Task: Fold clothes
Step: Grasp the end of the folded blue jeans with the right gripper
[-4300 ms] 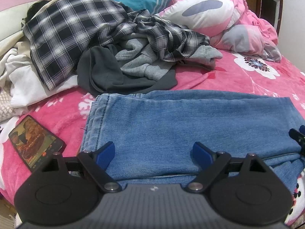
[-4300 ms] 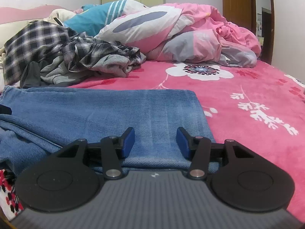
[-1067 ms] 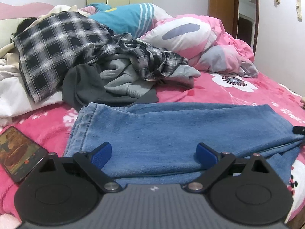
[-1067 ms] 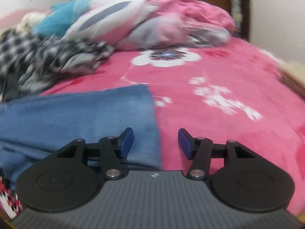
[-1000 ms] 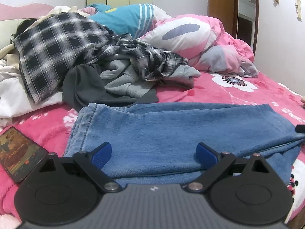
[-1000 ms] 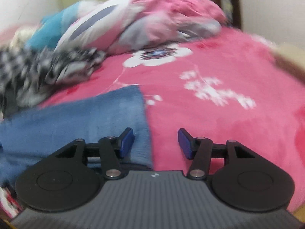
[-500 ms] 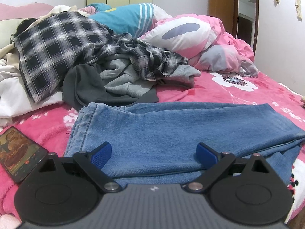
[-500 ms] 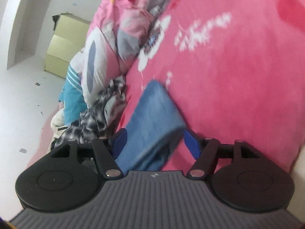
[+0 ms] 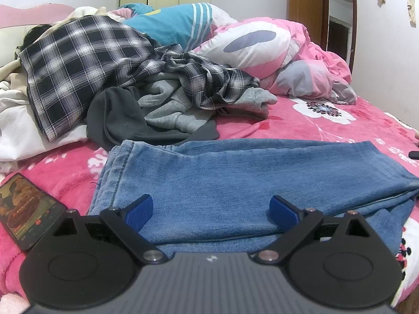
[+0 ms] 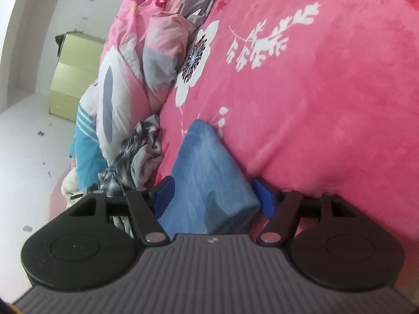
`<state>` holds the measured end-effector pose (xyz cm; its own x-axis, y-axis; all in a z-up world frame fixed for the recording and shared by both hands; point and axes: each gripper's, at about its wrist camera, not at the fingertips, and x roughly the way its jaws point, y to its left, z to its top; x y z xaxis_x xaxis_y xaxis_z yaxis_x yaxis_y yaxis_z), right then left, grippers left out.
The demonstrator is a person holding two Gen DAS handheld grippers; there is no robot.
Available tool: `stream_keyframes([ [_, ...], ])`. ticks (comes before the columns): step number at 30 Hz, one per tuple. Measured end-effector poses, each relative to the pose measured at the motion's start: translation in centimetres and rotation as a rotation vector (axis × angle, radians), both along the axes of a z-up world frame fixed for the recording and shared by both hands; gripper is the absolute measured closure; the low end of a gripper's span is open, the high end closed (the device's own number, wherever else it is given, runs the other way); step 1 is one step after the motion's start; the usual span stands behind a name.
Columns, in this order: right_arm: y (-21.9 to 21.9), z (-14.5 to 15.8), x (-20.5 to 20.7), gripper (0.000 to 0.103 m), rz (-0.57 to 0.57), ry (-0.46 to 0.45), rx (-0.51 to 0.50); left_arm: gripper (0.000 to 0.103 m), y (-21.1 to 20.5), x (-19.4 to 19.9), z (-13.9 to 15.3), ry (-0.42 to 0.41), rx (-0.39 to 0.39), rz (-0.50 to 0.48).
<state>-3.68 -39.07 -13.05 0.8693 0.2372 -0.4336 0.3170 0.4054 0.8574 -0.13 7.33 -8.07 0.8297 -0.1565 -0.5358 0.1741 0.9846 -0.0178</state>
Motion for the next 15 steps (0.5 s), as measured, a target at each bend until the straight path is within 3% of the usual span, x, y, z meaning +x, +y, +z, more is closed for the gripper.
stream_keyframes([
  [9, 2.3, 0.2, -0.3, 0.037, 0.047, 0.033, 0.008, 0.006, 0.1, 0.0, -0.1, -0.009, -0.003, -0.008],
  [15, 1.0, 0.2, 0.6, 0.042, -0.002, 0.015, 0.015, 0.006, 0.3, 0.0, 0.0, -0.009, -0.007, -0.020],
])
